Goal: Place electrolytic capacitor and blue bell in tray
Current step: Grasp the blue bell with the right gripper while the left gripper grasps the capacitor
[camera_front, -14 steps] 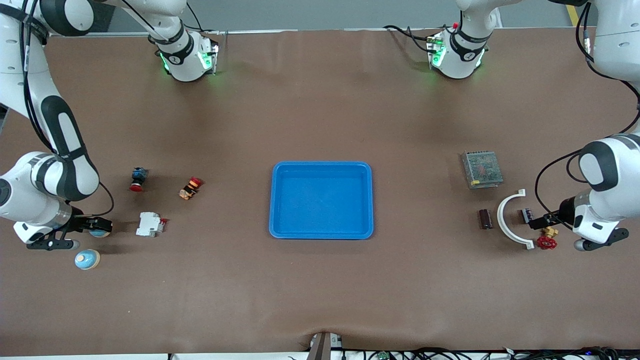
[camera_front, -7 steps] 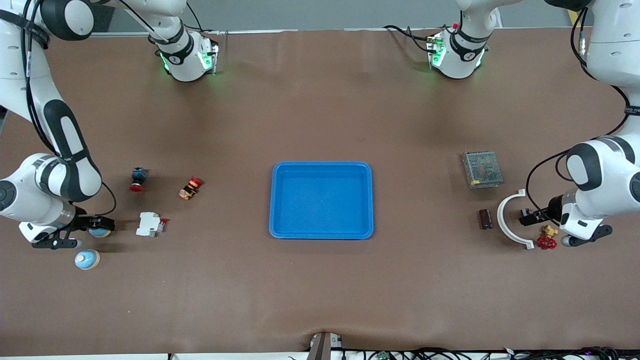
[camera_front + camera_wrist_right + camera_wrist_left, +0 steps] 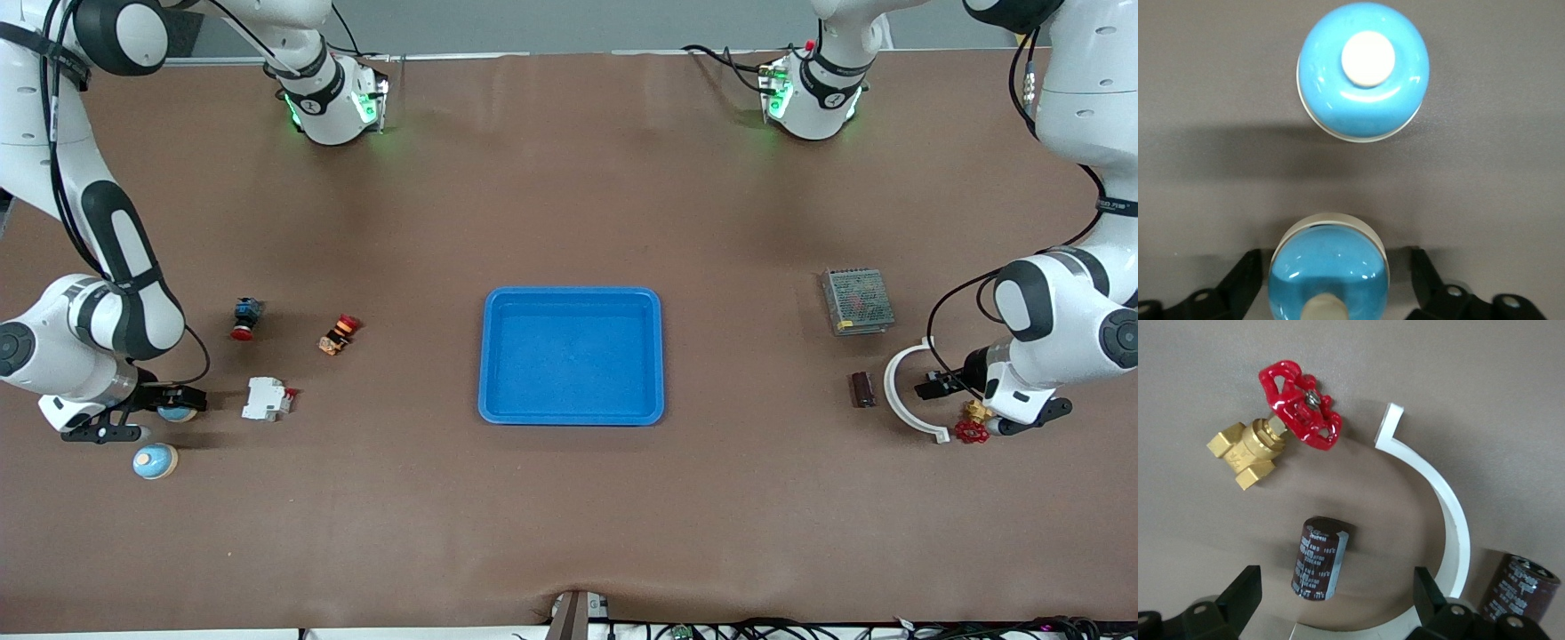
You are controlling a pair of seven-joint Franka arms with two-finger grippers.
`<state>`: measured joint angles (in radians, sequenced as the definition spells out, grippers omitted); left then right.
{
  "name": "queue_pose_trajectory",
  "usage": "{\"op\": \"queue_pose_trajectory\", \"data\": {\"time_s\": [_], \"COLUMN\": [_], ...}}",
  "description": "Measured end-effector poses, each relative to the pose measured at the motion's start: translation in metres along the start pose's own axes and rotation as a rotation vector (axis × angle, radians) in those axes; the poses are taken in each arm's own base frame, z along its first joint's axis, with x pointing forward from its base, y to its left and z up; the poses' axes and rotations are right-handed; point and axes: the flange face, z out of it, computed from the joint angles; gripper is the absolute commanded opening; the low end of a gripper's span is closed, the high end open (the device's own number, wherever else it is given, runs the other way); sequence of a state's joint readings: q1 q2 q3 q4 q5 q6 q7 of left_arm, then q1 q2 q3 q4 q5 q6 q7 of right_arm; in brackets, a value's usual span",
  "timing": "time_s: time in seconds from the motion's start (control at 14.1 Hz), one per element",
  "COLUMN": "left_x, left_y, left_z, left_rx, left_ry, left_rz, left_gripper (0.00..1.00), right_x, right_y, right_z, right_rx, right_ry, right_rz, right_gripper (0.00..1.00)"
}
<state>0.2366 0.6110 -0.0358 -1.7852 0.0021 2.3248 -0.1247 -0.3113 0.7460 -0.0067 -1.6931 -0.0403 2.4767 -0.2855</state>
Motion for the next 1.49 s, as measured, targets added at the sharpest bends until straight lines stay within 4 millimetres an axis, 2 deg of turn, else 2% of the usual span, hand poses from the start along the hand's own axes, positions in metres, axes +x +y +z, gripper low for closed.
{"op": "queue_pose_trajectory", "data": {"time_s": [0.14,0.28,0.57,0.78,1.06,1.27,1.41,1.49], "left_x": [-0.001,-0.001,-0.001,0.000,0.000,0.000,0.000,0.000], "left_y": [-0.001,-0.002,-0.014,-0.020,-0.020,-0.020,-0.019,-0.019], "left_z": [0.004,0.011,0.019,0.020,0.029,0.032,0.031,0.031], "left_rx": [0.000,0.001,0.015,0.014,0.014,0.013,0.013,0.013], "left_ry": [-0.002,-0.009,-0.014,-0.007,-0.011,-0.009,-0.008,-0.007], "left_rz": [-0.001,-0.003,-0.007,-0.015,-0.015,-0.015,-0.014,-0.013], "left_gripper": [1.00,1.00,1.00,1.00,1.00,1.00,0.73,0.68], "right_x": [0.002,0.002,0.008,0.022,0.047,0.060,0.062,0.062], "right_y": [-0.001,-0.001,-0.003,-0.016,-0.044,-0.084,-0.125,-0.140], "right_z": [-0.004,-0.004,-0.011,-0.031,-0.076,-0.104,-0.125,-0.133], "right_rx": [0.001,0.002,-0.001,0.006,0.020,0.023,0.023,0.021], "right_ry": [0.003,0.000,0.015,0.012,-0.025,-0.036,-0.062,-0.069], "right_rz": [-0.002,-0.002,-0.040,-0.087,-0.110,-0.050,0.020,0.052], "right_gripper": [0.24,0.01,0.00,0.00,0.00,0.00,0.00,0.00]}}
